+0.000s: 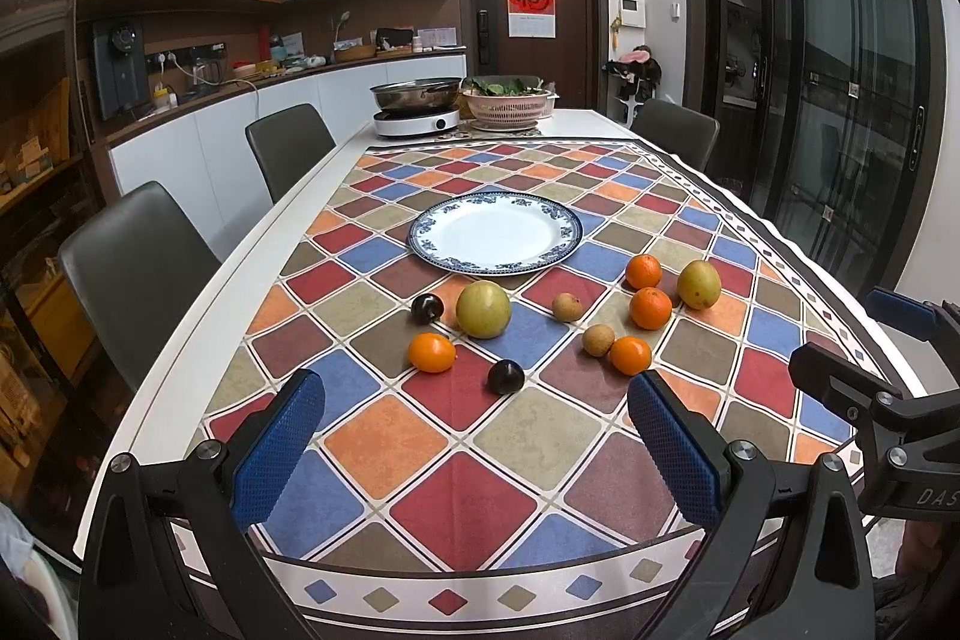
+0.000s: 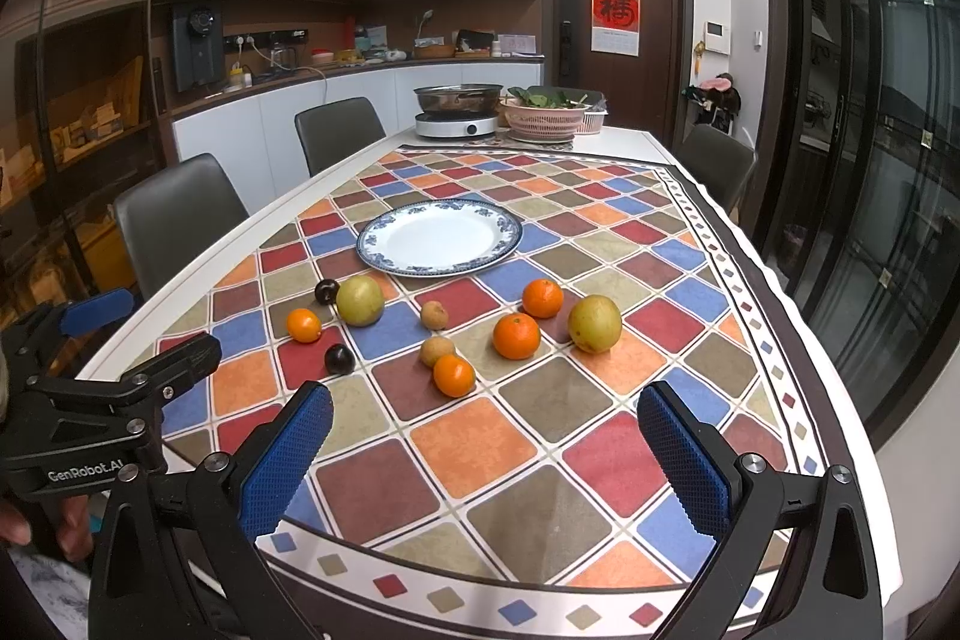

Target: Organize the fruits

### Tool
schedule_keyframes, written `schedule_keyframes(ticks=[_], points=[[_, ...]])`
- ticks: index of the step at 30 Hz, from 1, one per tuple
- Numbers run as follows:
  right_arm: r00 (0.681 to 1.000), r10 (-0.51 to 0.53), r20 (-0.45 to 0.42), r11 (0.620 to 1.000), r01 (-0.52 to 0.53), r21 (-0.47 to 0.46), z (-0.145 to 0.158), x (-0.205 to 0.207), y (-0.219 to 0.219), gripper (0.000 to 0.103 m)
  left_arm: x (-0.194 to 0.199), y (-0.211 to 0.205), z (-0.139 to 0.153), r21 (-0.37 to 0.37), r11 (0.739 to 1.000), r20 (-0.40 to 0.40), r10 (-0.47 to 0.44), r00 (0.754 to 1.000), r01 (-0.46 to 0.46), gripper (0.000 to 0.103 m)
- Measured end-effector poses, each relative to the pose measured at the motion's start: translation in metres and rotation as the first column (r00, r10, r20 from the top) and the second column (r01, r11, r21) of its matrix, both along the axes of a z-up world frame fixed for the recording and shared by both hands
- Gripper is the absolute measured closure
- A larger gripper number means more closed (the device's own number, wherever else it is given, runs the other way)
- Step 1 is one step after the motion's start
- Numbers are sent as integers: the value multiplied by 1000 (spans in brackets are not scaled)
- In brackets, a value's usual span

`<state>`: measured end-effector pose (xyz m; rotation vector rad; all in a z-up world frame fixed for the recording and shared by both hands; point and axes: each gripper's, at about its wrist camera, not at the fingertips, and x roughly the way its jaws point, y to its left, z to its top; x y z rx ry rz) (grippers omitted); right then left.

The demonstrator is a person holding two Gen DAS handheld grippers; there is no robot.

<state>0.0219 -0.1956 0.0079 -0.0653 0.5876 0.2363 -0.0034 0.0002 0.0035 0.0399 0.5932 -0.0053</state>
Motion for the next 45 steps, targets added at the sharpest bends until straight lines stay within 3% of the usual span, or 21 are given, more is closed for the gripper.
schedule_keyframes(ticks=[33, 45], points=[[1000, 1, -1, 1000, -1, 0, 0, 1, 0, 1, 0, 0, 0, 1, 1000, 0, 1, 1000, -1, 0], [999, 16, -42, 1000, -16, -2, -9, 14, 2, 1, 11, 6, -8, 14, 1000, -33, 4, 999, -4, 0]])
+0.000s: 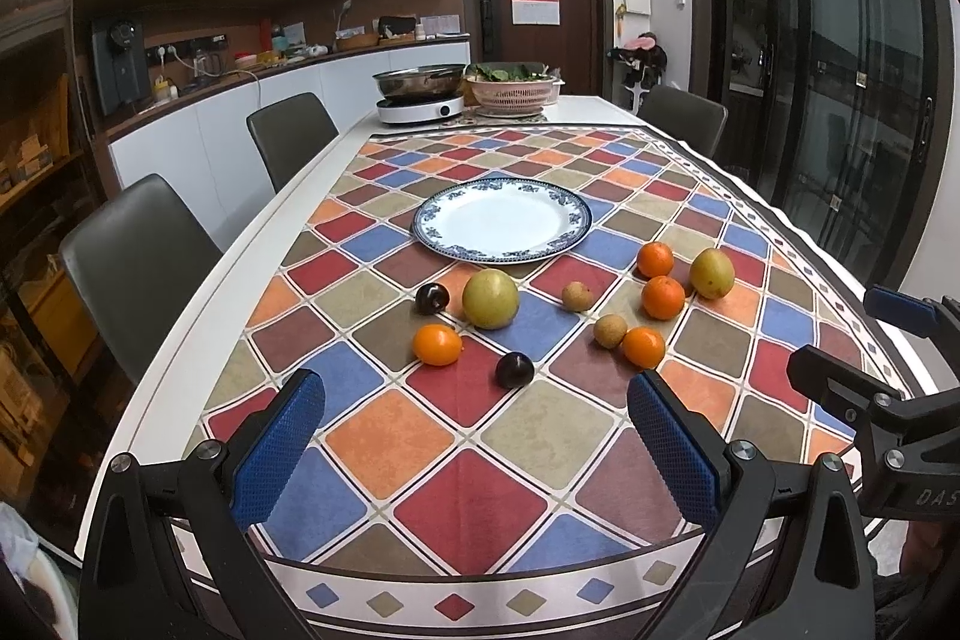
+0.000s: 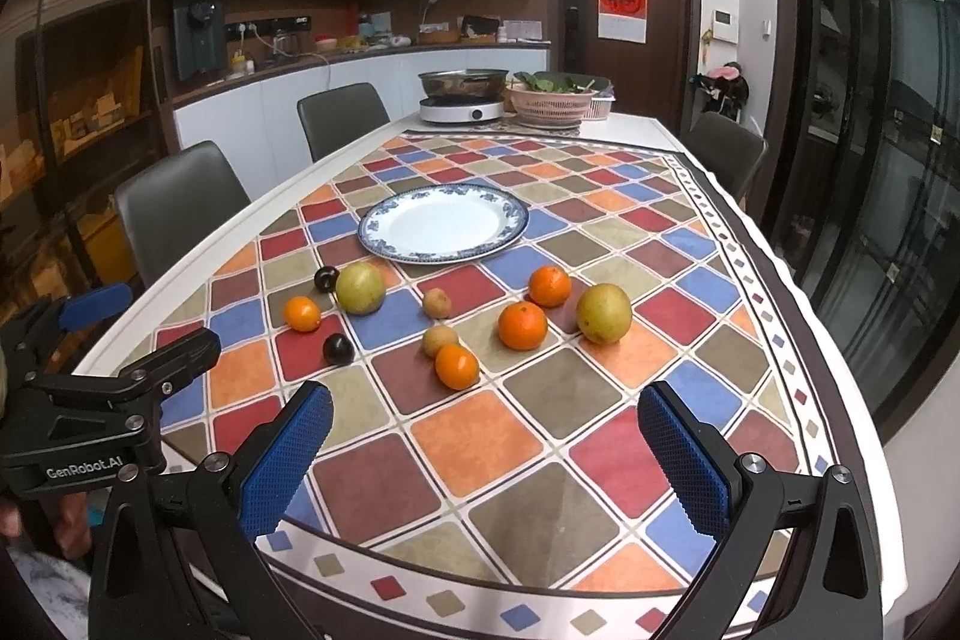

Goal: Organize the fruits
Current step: 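Grasp a dark plum with the left tool while the right tool grasps a tangerine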

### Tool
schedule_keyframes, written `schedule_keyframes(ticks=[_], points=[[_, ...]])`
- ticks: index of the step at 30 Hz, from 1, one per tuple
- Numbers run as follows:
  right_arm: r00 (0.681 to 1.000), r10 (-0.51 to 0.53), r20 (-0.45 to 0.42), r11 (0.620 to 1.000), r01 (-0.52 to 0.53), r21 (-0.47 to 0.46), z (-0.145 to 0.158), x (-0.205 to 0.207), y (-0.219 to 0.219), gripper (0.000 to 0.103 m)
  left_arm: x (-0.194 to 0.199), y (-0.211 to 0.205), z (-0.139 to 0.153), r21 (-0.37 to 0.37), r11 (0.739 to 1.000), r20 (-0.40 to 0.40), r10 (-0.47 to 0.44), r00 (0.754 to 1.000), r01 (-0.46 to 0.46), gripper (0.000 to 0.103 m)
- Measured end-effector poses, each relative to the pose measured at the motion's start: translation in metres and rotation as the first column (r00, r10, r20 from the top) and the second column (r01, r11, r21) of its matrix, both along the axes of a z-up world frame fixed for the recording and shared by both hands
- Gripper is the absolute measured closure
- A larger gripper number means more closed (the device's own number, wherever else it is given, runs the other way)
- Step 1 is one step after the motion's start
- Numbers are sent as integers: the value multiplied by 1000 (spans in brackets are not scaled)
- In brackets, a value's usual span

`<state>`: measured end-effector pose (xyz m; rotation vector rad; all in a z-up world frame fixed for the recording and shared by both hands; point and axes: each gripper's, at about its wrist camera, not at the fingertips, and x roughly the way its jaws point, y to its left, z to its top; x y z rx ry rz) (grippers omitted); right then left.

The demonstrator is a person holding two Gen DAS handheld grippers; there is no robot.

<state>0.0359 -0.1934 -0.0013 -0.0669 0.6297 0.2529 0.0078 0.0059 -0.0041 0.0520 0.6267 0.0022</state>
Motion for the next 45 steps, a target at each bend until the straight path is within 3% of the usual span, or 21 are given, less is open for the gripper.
schedule_keyframes(ticks=[9, 20, 28, 45], points=[[1000, 26, -6, 999, -26, -42, -5, 18, 4, 1, 16, -6, -6, 37, 998, -1, -60, 998, 60, 7], [994, 88, -59, 993, -92, -78, -21, 54, 20, 10, 54, -8, -27, 5, 989, -92, -146, 985, 147, 26], [978, 132, -164, 988, -143, -58, -46, 84, 30, 24, 80, -12, -49, -19, 978, -178, -208, 962, 208, 47], [921, 180, -344, 980, -196, -13, -87, 127, 38, 55, 127, -13, -91, -69, 967, -330, -255, 909, 247, 63]])
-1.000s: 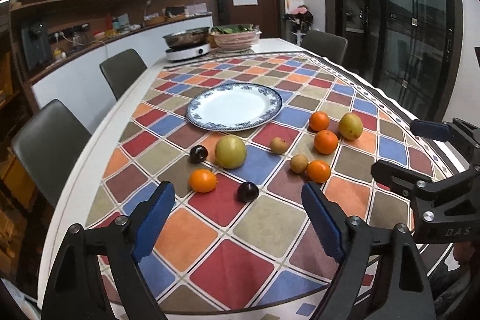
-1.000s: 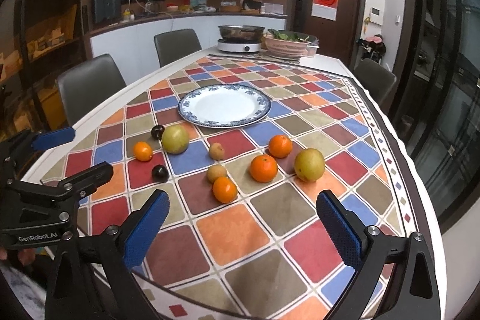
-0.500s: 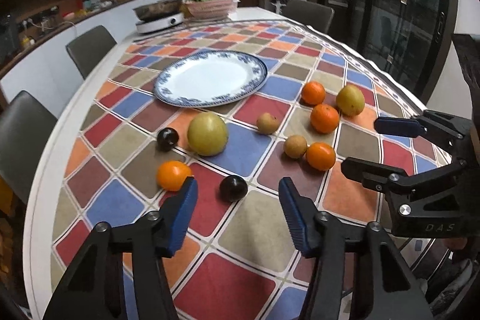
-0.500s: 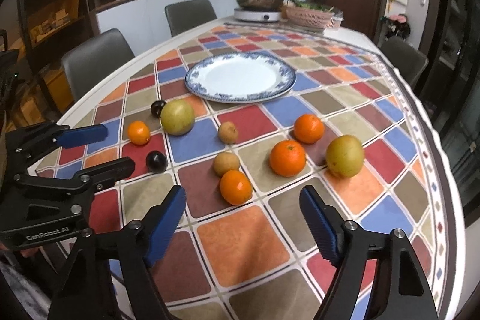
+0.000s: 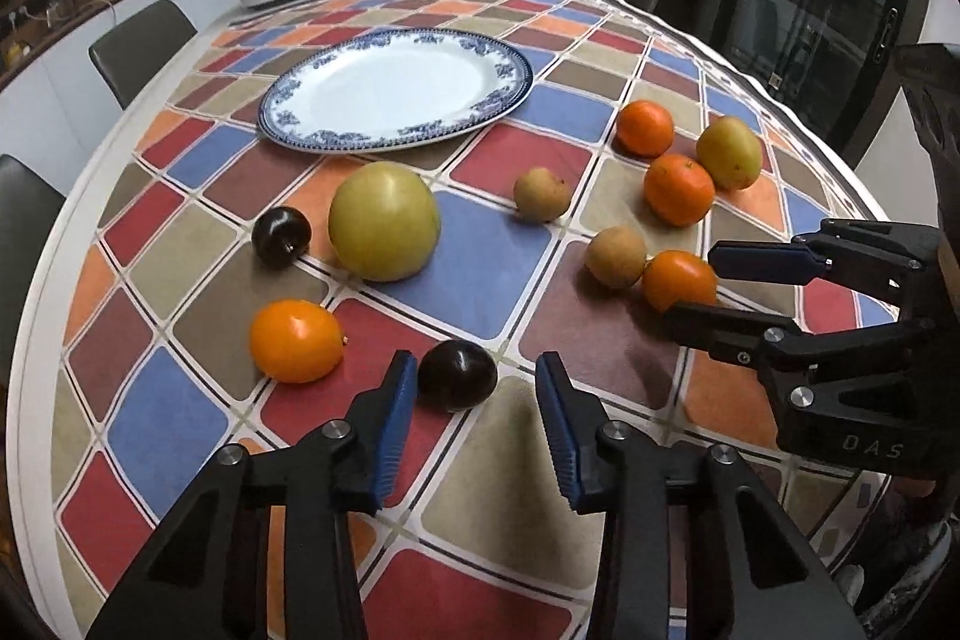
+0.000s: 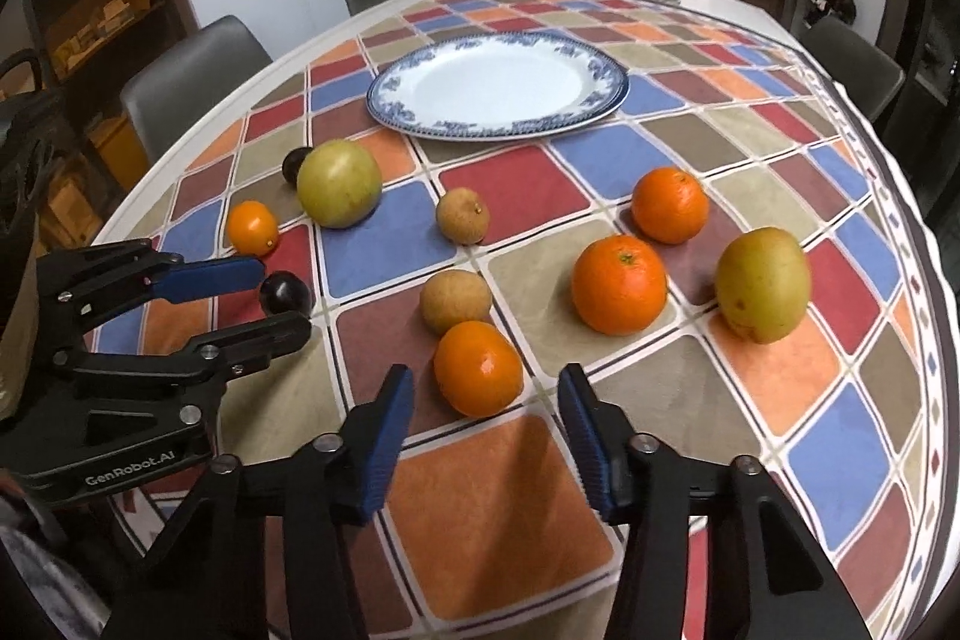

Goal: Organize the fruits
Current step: 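Grasp a dark plum with the left tool while the right tool grasps a tangerine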

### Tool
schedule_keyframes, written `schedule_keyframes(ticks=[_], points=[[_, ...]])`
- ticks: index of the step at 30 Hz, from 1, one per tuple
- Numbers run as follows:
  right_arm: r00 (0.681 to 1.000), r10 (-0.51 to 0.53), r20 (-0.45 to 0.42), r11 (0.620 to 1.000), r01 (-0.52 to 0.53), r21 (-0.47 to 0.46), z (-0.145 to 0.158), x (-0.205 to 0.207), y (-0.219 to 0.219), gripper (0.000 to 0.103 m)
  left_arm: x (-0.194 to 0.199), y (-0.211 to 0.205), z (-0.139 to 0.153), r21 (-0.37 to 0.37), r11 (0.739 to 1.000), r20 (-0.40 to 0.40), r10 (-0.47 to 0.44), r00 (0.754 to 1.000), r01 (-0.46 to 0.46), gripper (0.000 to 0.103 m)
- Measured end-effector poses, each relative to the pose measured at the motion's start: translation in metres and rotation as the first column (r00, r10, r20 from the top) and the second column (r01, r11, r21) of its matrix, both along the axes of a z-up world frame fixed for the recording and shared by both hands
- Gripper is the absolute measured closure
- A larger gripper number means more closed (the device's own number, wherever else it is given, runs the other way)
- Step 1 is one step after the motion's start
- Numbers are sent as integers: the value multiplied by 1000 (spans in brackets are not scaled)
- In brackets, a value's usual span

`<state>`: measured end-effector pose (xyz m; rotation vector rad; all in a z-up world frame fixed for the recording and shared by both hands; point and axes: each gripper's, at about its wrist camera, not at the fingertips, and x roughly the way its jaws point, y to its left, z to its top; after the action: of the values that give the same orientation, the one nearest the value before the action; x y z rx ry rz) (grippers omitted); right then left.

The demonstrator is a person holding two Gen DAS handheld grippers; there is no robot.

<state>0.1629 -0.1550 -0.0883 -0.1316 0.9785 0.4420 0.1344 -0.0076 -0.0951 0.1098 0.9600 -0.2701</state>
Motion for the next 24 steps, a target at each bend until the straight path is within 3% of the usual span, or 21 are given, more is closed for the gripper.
schedule_keyframes(ticks=[12, 24], points=[[999, 20, -37, 1000, -20, -4, -10, 10, 7, 70, 11, 3, -9, -5, 1000, -24, 10, 1000, -10, 75], [999, 36, -17, 999, -35, 3, -3, 4, 9, 70, 5, 3, -2, -29, 999, -15, 16, 1000, -16, 75]])
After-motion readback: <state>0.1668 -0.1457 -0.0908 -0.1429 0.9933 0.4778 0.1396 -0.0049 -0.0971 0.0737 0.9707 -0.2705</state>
